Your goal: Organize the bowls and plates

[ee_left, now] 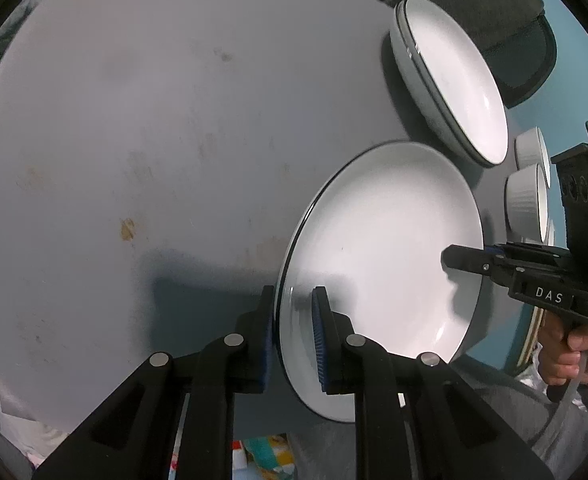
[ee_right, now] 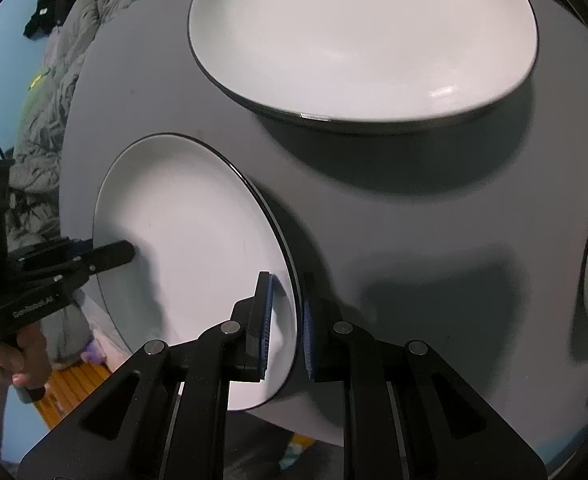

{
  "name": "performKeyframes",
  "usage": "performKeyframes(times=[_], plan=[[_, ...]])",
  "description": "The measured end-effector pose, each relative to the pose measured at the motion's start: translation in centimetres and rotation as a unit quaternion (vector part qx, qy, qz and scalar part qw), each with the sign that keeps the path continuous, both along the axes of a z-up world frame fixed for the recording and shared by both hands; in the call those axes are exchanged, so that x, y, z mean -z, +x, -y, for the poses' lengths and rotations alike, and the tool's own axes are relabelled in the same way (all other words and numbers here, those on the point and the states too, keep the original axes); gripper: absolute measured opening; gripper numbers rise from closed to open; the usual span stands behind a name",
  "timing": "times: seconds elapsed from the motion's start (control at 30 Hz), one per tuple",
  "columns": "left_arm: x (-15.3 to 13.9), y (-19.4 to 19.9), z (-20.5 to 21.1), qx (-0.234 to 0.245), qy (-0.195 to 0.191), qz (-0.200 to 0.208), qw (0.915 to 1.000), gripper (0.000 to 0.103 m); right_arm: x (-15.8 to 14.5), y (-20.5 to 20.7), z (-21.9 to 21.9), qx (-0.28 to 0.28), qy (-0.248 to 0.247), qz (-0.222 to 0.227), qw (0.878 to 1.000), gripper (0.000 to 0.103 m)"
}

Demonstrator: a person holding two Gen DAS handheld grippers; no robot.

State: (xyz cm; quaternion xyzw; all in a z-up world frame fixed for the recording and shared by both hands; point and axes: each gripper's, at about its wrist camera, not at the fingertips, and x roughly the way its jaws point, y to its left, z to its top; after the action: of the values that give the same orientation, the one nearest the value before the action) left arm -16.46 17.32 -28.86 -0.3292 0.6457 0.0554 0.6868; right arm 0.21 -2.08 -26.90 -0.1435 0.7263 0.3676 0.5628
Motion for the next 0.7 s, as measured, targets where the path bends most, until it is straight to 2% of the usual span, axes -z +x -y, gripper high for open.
performKeyframes(times=[0.17, 0.33, 0.7], plan=[[0.2, -0.5, -0.1, -0.005, -0.019, 0.001, 0.9998, 0.013, 0.1, -0.2, -0.2, 0.013, 0.004, -0.003, 1.0, 0.015], [0.4, -0.3, 0.6, -0.007, -0.021, 0.001, 0.9997, 0.013, 0.1, -0.2, -0.2, 0.014, 0.006, -0.001, 1.0, 0.016], [-0.4, -0.2, 1.1, -0.019, -0.004, -0.011, 0.9998, 0.015, -0.5, -0.1, 0.8, 0.0, 0.001, 0.014, 1.0, 0.017]])
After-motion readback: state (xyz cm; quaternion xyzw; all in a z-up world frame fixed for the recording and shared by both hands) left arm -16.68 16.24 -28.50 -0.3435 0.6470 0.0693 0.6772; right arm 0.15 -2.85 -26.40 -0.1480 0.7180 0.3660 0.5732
